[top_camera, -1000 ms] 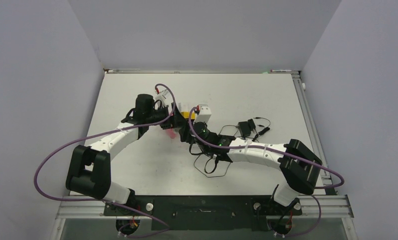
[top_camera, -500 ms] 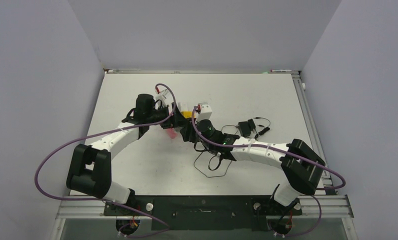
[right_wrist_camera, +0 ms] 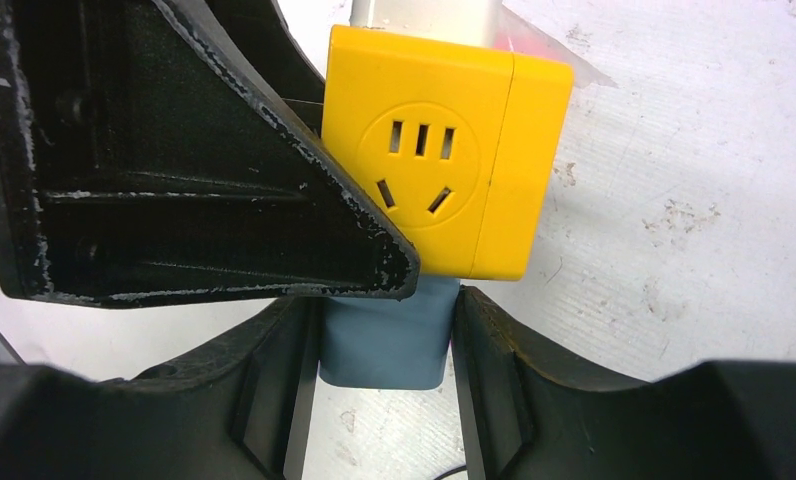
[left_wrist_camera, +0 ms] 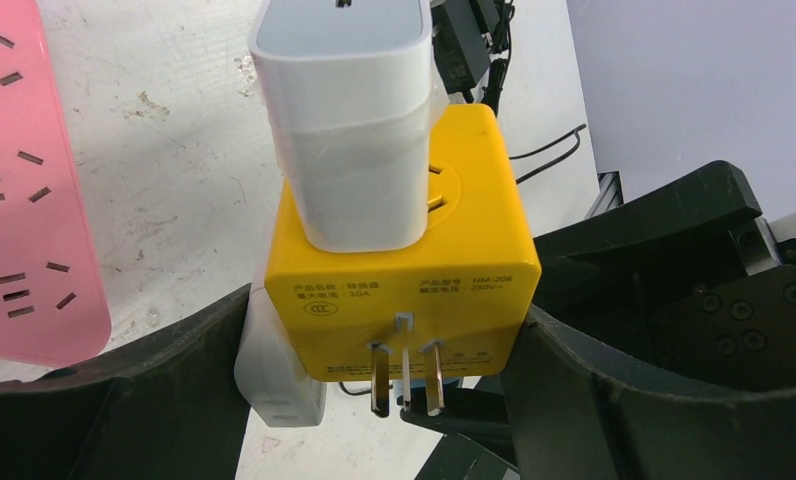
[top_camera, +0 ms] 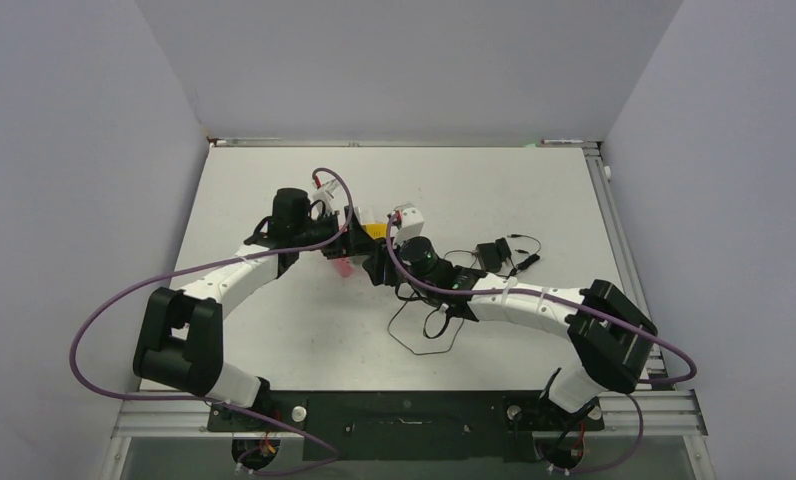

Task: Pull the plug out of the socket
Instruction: Remove the plug from the socket.

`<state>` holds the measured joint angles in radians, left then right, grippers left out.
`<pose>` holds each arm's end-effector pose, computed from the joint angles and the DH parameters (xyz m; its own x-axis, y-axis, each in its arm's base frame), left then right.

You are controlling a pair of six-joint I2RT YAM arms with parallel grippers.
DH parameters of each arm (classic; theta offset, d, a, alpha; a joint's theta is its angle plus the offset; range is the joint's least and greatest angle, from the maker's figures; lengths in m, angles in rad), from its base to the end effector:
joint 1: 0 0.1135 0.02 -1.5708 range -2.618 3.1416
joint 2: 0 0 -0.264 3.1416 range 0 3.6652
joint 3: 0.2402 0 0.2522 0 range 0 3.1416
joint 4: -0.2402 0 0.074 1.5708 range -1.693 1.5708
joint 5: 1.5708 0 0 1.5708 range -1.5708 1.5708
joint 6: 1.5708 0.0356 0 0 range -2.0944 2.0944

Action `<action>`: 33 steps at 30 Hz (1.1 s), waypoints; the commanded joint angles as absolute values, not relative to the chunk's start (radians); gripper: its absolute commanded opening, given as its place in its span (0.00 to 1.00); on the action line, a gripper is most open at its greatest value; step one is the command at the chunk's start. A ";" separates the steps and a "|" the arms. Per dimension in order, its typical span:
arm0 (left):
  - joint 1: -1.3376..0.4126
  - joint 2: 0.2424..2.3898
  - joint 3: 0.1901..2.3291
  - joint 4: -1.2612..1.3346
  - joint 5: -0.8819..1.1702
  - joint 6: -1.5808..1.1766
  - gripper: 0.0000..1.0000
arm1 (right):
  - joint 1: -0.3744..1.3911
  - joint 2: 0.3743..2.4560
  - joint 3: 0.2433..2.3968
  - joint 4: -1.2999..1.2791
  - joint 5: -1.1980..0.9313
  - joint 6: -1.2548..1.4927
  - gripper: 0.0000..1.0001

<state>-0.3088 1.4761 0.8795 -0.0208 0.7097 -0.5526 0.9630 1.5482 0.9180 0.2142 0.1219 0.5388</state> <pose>0.2919 -0.1175 0.2299 -0.8561 -0.1448 -0.4960 0.3376 0.5700 -0.7491 0.2019 0.2826 0.2374 -0.5836 0.0530 -0.8103 -0.5264 0.7351 0.4272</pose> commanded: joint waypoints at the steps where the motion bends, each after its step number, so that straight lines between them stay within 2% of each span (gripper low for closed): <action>1: -0.318 1.486 0.923 0.017 0.733 -0.526 0.00 | 0.976 1.475 0.930 0.383 -0.031 0.487 0.05; 10: -0.318 1.487 0.926 0.012 0.729 -0.525 0.00 | 0.967 1.461 0.913 0.410 -0.092 0.474 0.05; 22: -0.318 1.477 0.919 0.012 0.706 -0.525 0.00 | 0.967 1.502 0.984 0.232 0.161 0.639 0.05; 33: -0.316 1.470 0.915 0.014 0.702 -0.529 0.00 | 0.969 1.549 1.040 0.132 0.232 0.743 0.05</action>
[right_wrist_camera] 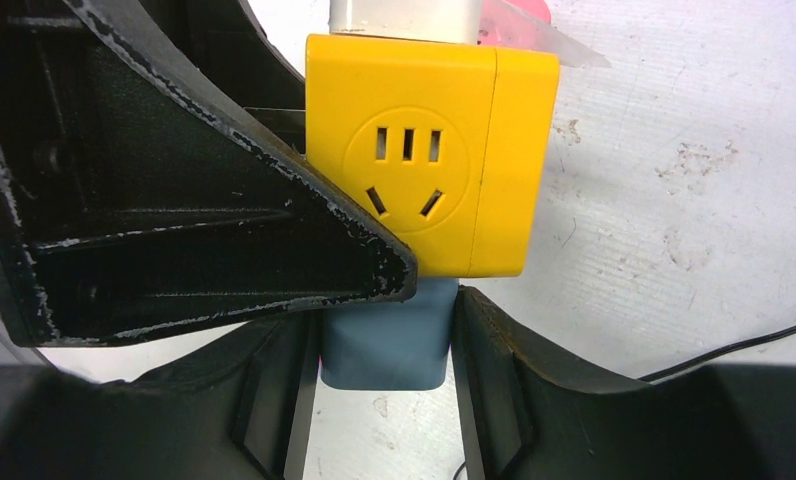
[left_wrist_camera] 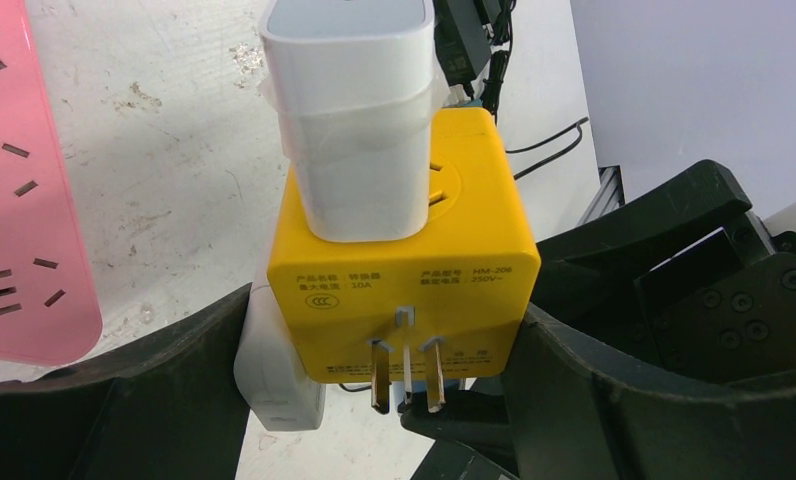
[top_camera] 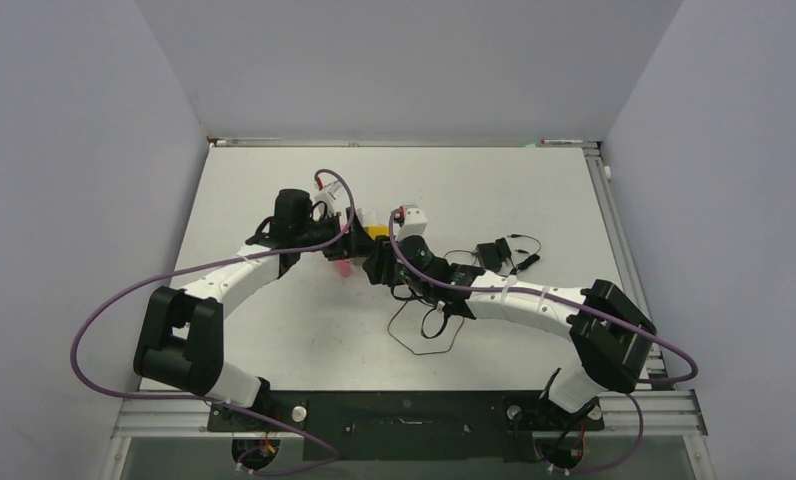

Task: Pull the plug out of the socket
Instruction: Remove the plug from the socket.

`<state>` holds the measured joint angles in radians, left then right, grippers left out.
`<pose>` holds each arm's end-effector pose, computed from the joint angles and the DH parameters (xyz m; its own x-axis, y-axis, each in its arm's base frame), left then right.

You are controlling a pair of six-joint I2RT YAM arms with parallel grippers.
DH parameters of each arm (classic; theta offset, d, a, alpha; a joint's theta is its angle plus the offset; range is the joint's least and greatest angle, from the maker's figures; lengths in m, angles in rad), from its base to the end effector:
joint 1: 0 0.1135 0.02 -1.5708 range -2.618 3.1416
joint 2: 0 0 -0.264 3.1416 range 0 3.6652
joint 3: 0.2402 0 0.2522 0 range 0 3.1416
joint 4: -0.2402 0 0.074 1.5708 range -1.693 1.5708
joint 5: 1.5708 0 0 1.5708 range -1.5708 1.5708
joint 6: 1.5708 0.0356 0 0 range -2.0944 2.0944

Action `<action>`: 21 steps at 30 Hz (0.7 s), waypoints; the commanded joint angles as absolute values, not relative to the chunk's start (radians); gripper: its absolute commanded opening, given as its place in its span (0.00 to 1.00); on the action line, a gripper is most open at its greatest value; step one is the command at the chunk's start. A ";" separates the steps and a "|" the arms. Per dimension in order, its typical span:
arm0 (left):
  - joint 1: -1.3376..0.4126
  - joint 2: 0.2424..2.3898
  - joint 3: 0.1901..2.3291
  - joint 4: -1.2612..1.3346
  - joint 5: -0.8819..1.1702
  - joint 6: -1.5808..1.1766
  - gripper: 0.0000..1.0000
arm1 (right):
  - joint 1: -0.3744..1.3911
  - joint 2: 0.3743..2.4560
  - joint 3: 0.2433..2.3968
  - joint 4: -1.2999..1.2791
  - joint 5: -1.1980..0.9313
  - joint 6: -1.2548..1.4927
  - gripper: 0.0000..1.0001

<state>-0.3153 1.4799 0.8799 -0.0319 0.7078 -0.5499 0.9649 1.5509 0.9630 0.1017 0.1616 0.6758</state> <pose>0.2910 -0.1193 0.2279 -0.8626 -0.1363 -0.4873 0.3326 0.5729 -0.7491 0.2031 0.2831 0.2405 -0.6644 0.1251 -0.7368 -0.4033 0.7700 0.4944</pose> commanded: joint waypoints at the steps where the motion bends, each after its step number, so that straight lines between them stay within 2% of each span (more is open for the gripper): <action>1: -0.316 1.469 0.916 0.014 0.702 -0.528 0.00 | 0.968 1.552 1.042 0.129 0.234 0.749 0.05; 14: -0.316 1.459 0.914 0.015 0.701 -0.528 0.00 | 0.970 1.567 1.069 0.077 0.262 0.807 0.05; 21: -0.302 1.464 0.930 0.002 0.721 -0.519 0.00 | 0.967 1.524 1.021 0.186 0.166 0.694 0.05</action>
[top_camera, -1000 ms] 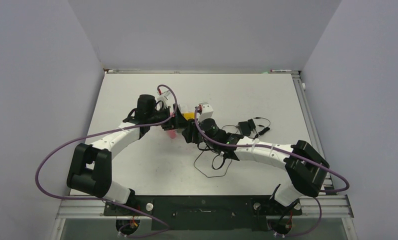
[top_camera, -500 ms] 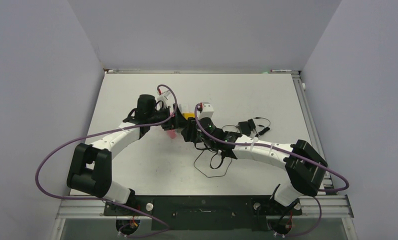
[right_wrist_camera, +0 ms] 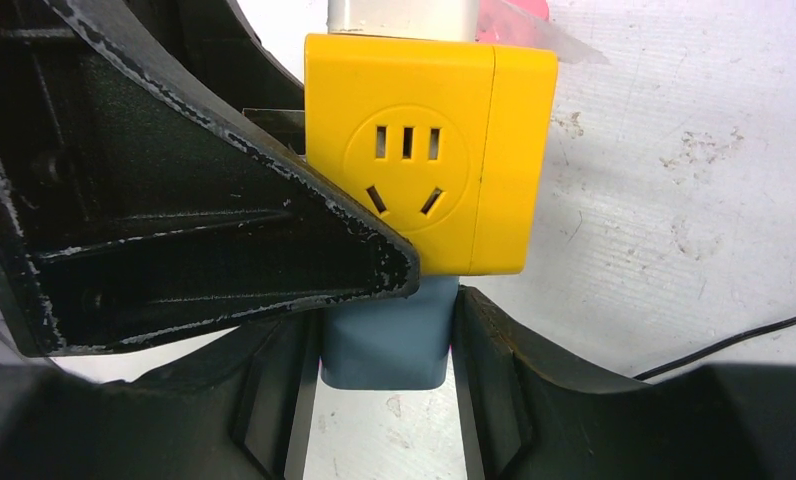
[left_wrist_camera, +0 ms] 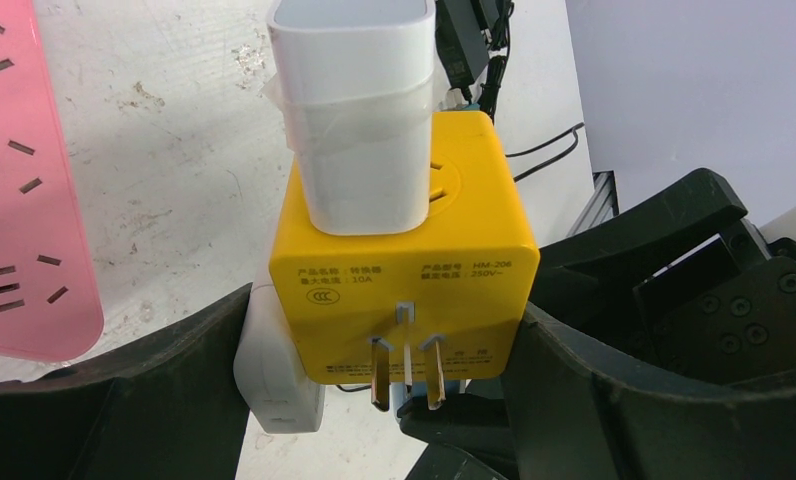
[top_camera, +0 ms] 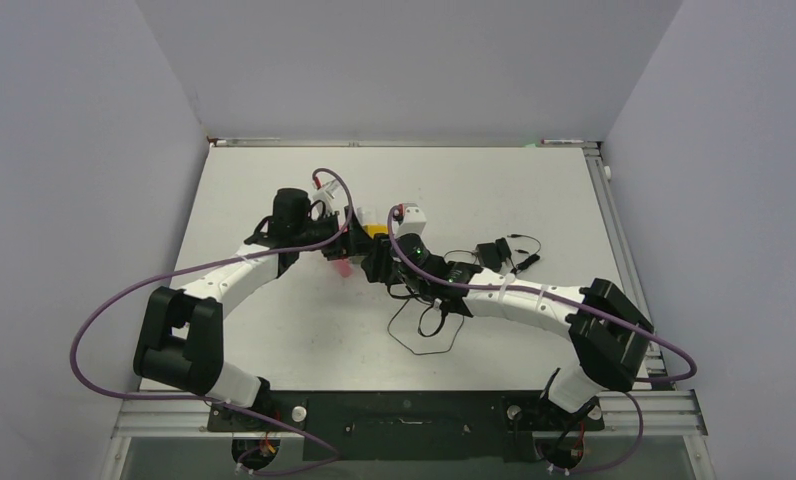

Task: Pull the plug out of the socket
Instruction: Remove the plug from the socket.

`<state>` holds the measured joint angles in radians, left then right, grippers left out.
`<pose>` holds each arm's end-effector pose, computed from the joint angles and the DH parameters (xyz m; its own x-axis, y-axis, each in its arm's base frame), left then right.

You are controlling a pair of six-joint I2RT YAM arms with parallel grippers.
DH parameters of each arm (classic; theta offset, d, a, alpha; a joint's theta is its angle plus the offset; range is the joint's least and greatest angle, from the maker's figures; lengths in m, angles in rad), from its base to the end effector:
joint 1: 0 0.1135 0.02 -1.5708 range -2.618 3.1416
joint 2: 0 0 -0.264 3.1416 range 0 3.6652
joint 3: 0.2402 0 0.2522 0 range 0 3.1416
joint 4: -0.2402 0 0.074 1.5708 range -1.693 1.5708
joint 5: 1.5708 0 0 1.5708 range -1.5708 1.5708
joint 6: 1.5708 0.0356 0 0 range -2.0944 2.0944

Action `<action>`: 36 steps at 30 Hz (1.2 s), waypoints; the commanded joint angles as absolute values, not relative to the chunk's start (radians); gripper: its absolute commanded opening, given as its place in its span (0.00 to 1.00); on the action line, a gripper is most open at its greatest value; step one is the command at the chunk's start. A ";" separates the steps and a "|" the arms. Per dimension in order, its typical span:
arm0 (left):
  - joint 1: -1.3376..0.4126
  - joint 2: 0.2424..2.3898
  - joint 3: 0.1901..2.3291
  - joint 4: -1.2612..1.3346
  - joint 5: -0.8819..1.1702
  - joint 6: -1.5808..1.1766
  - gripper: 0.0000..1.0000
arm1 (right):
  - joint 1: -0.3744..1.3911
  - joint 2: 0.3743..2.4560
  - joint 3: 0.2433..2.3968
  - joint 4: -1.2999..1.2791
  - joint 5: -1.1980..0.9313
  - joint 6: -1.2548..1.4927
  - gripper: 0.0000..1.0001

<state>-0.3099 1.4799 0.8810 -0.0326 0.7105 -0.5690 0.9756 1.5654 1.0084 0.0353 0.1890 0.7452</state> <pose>0.2917 -0.1178 0.2283 -0.8683 -0.1508 -0.4725 0.3142 0.5699 -0.7593 0.2033 0.2883 0.2446 -0.6949 0.1616 -0.7007 -0.3411 0.7837 0.5191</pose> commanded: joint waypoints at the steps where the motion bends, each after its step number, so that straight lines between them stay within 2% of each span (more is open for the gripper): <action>1: -0.300 1.463 0.933 0.002 0.721 -0.513 0.00 | 0.967 1.516 1.017 0.195 0.151 0.672 0.05; 13: -0.299 1.468 0.954 -0.065 0.727 -0.472 0.00 | 0.953 1.451 0.955 0.296 -0.073 0.512 0.05; 21: -0.298 1.469 0.952 -0.069 0.727 -0.468 0.00 | 0.951 1.447 0.949 0.309 -0.095 0.502 0.05; 36: -0.299 1.437 0.920 -0.029 0.674 -0.498 0.00 | 0.954 1.496 0.982 0.179 0.146 0.692 0.05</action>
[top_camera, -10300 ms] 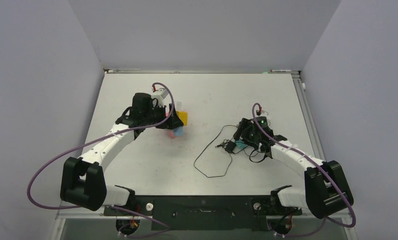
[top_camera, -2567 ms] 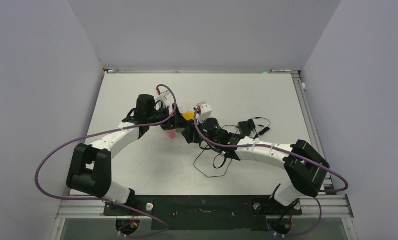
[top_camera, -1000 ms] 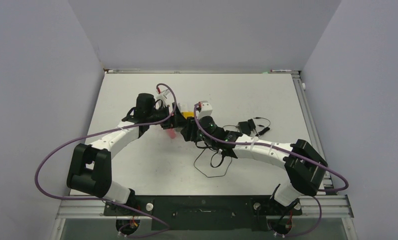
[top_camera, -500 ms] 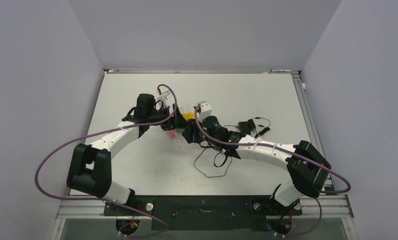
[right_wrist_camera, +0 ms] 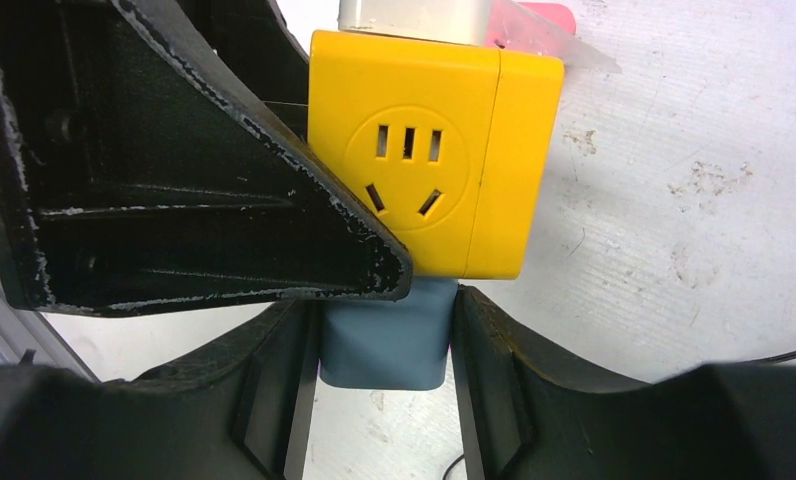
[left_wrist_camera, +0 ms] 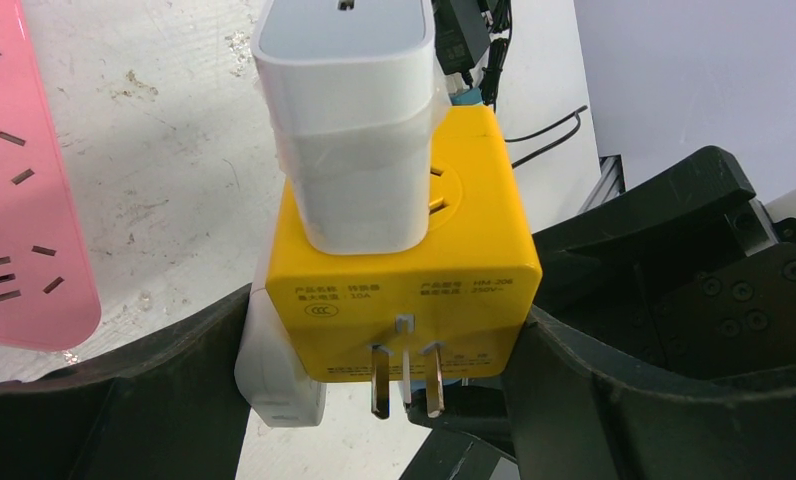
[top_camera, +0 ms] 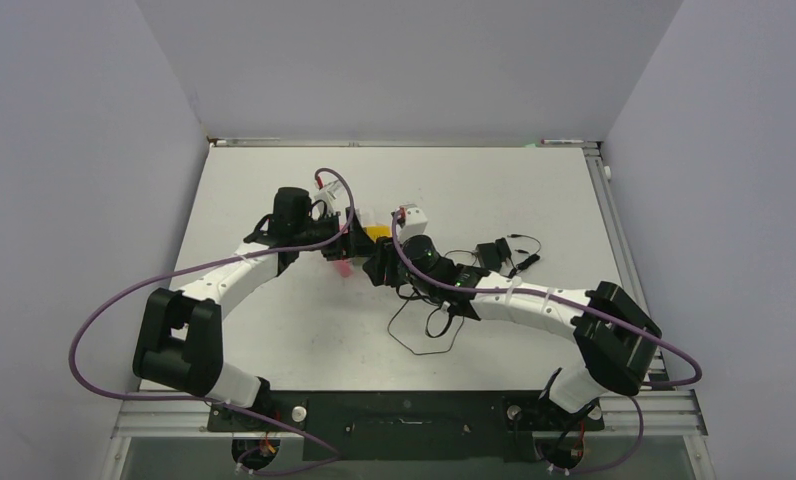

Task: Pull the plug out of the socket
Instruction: Remove the plug from the socket.

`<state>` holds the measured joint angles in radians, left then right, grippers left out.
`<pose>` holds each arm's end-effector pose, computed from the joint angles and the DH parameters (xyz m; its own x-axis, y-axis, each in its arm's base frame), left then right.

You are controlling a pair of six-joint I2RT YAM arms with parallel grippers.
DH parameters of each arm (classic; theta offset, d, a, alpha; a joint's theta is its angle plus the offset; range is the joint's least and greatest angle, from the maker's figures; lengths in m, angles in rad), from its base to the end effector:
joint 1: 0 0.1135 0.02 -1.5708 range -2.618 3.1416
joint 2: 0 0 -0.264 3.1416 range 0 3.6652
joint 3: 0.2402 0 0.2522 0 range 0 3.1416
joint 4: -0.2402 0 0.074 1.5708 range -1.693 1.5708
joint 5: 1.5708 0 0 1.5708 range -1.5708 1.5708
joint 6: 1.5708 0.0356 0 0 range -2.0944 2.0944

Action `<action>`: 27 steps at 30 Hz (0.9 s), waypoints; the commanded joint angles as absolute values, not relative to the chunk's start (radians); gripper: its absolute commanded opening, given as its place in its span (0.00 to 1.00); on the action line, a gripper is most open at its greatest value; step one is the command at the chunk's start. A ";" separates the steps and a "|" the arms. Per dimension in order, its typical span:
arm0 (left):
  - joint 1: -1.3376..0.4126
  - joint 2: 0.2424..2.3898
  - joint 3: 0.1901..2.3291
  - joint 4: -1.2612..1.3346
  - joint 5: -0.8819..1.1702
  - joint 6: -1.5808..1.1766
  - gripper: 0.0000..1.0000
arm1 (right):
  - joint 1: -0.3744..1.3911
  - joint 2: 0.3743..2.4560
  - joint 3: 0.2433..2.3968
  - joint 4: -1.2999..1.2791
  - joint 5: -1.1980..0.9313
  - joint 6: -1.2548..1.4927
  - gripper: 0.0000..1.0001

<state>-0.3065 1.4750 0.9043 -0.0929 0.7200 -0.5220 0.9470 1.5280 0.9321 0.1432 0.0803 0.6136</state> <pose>0.2910 -0.1167 0.2324 -0.8691 -0.1181 -0.4804 0.3331 0.5781 -0.7449 0.2030 0.2772 0.2415 -0.6505 0.0787 -0.7554 -0.4799 0.7283 0.4891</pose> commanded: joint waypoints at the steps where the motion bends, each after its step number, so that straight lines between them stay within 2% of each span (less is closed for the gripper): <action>1: -0.299 1.435 0.919 -0.028 0.672 -0.497 0.00 | 0.955 1.500 0.986 0.172 0.154 0.704 0.05; 19: -0.299 1.429 0.911 -0.015 0.666 -0.515 0.00 | 0.984 1.565 1.055 0.101 0.233 0.818 0.05; 27: -0.286 1.448 0.920 -0.024 0.668 -0.516 0.00 | 0.989 1.538 1.019 0.186 0.179 0.754 0.05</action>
